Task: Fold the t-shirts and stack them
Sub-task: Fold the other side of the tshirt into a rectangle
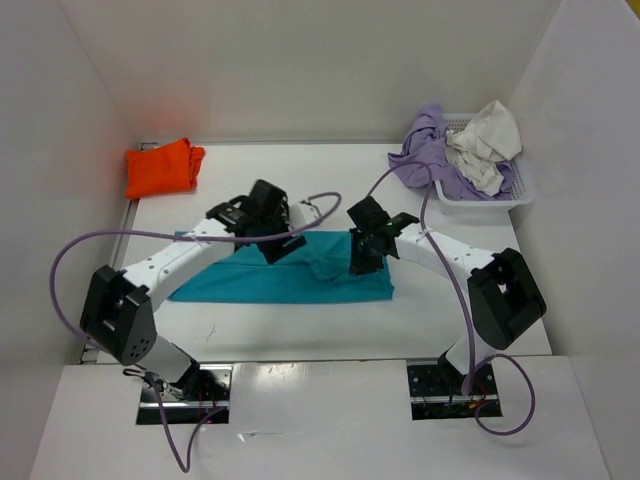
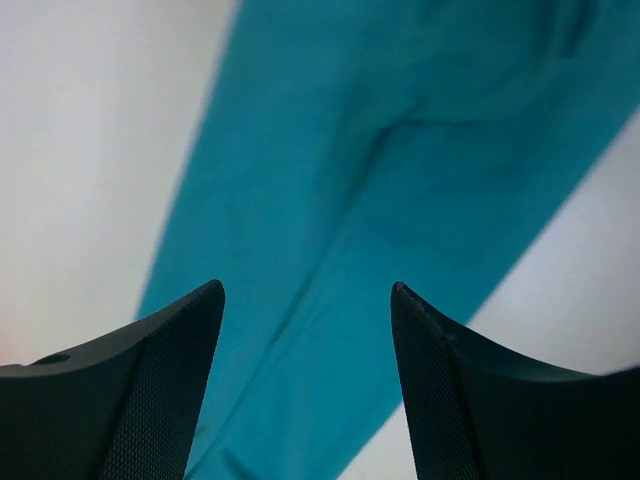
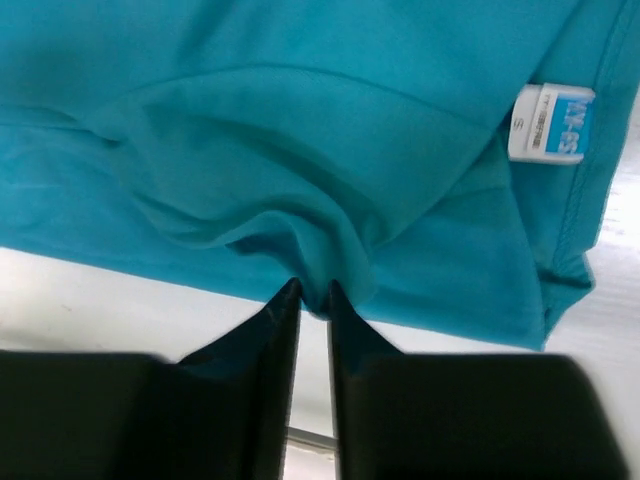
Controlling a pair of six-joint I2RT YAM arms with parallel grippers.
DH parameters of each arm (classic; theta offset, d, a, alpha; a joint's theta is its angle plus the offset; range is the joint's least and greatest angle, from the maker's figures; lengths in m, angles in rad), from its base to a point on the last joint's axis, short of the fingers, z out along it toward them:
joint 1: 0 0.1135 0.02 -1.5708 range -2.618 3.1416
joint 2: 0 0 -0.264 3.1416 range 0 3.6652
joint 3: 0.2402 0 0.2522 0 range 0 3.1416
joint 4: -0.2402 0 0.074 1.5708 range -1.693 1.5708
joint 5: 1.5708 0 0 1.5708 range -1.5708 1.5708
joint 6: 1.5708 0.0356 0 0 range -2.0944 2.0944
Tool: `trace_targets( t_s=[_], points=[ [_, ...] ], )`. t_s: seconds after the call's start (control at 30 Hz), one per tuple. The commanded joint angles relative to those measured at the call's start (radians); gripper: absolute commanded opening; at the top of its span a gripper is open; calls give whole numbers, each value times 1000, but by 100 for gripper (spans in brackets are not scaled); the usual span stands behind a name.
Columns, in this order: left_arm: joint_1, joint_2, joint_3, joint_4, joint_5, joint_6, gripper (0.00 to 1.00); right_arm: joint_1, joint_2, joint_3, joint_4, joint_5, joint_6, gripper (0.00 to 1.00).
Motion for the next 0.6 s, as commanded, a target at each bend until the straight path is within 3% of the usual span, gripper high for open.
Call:
trace_targets(
  t_s=[0.0, 0.1, 0.3, 0.57],
  points=[
    [-97, 66, -11, -9, 42, -90, 75, -6, 4, -36, 46, 2, 10, 17],
    [-163, 126, -2, 37, 51, -127, 77, -6, -8, -59, 46, 2, 30, 0],
    [-236, 217, 23, 103, 31, -167, 78, -6, -94, -148, 43, -41, 82, 0],
    [-287, 279, -15, 221, -42, -199, 80, 3, -94, -220, 107, -90, 129, 6]
  ],
)
